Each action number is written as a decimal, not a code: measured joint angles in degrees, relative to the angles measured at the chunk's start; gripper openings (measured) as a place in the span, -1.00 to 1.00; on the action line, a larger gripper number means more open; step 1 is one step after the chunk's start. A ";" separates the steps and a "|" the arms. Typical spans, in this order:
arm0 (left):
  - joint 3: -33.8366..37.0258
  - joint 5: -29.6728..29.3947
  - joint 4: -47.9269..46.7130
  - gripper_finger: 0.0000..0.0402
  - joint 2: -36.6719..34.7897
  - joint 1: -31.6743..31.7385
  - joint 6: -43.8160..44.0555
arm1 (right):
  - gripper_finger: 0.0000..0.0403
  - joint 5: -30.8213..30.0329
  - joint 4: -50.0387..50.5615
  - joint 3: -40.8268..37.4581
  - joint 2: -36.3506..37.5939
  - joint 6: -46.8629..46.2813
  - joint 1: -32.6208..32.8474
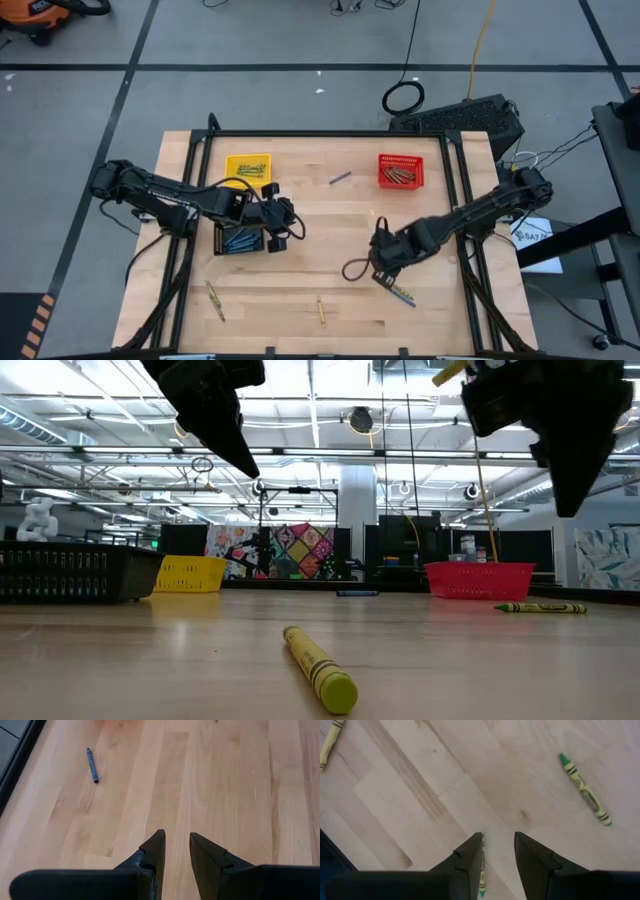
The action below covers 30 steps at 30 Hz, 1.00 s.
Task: Sort crayons
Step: Put the blue crayon into the black bin
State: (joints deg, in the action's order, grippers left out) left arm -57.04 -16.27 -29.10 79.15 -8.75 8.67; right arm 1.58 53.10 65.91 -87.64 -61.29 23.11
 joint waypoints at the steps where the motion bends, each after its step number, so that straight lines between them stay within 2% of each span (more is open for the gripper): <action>1: 0.00 0.00 0.00 -0.56 0.00 0.00 0.00 | -0.50 -0.30 0.00 0.00 0.00 -1.49 0.99; 8: 0.00 0.00 0.09 -0.56 -0.02 0.00 0.06 | -0.41 -2.71 -0.18 0.00 -2.26 -11.68 8.05; 13: 0.00 0.02 0.13 -0.56 0.00 0.00 1.50 | -0.34 0.74 -4.04 0.00 -4.99 -17.33 11.83; 18: 0.00 0.02 0.38 -0.56 -0.01 -0.04 1.58 | -0.35 1.49 -8.73 0.00 -7.76 -19.21 14.63; 30: 0.00 0.04 1.57 -0.56 0.00 -0.15 3.05 | -0.36 1.63 -8.39 0.00 -13.24 -20.56 17.66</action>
State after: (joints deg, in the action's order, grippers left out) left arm -57.04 -16.24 -27.54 79.15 -8.91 11.72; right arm 3.22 44.71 65.91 -100.87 -81.84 40.78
